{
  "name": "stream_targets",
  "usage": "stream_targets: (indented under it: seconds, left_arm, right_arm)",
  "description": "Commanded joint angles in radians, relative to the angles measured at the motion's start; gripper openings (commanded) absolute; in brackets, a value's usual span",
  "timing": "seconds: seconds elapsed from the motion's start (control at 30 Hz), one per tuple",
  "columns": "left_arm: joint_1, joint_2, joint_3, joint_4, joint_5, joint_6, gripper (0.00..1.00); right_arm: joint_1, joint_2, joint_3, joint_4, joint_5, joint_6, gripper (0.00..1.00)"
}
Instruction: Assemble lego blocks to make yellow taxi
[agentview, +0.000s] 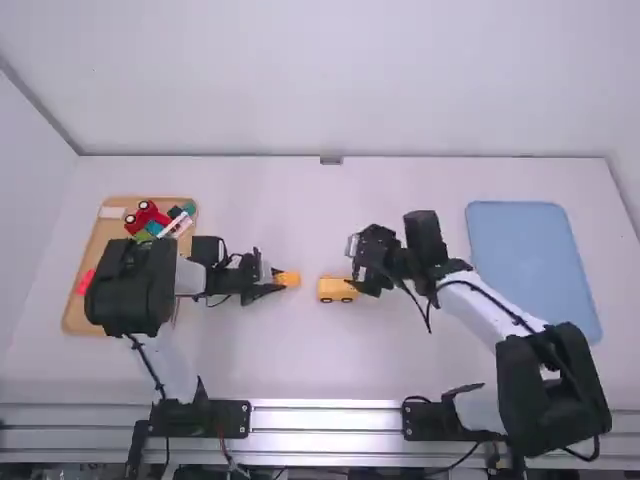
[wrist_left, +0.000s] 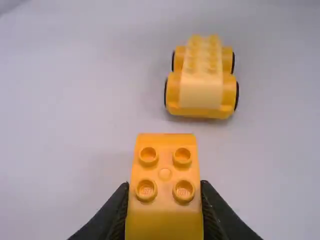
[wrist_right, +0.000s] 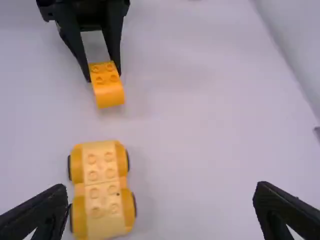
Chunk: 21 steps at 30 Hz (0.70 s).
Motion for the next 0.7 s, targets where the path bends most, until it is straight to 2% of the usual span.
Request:
stream_targets:
  seconds: [0.0,0.03,0.1,0.13,0.27,0.5,0.67]
  left_arm:
    - [-0.008,-0.07,0.008,-0.013,0.056,-0.026,0.06]
    - [-0.01,-0.103,0.008,-0.029,0.055,-0.051,0.06]
    - [-0.013,-0.124,0.008,-0.038,0.05,-0.072,0.05]
    - [-0.028,-0.163,0.01,-0.055,0.038,-0.122,0.05]
    - [-0.069,-0.232,0.01,-0.077,0.032,-0.129,0.02]
    - [-0.13,-0.263,0.01,-0.075,0.031,-0.165,0.02]
    - [-0.167,-0.263,0.01,-0.068,0.009,-0.218,0.02]
  right_arm:
    - [-0.051,0.055,-0.108,0.123,-0.223,-0.015,0.98]
    - [-0.071,0.103,-0.161,0.264,-0.251,0.049,0.99]
    - [-0.08,0.137,-0.186,0.347,-0.252,0.098,0.99]
    - [-0.091,0.21,-0.216,0.491,-0.258,0.195,0.99]
    - [-0.091,0.389,-0.211,0.695,-0.38,0.205,0.99]
    - [-0.089,0.638,-0.066,0.745,-0.536,0.192,0.99]
    - [-0.07,0.749,0.014,0.729,-0.549,0.155,1.0]
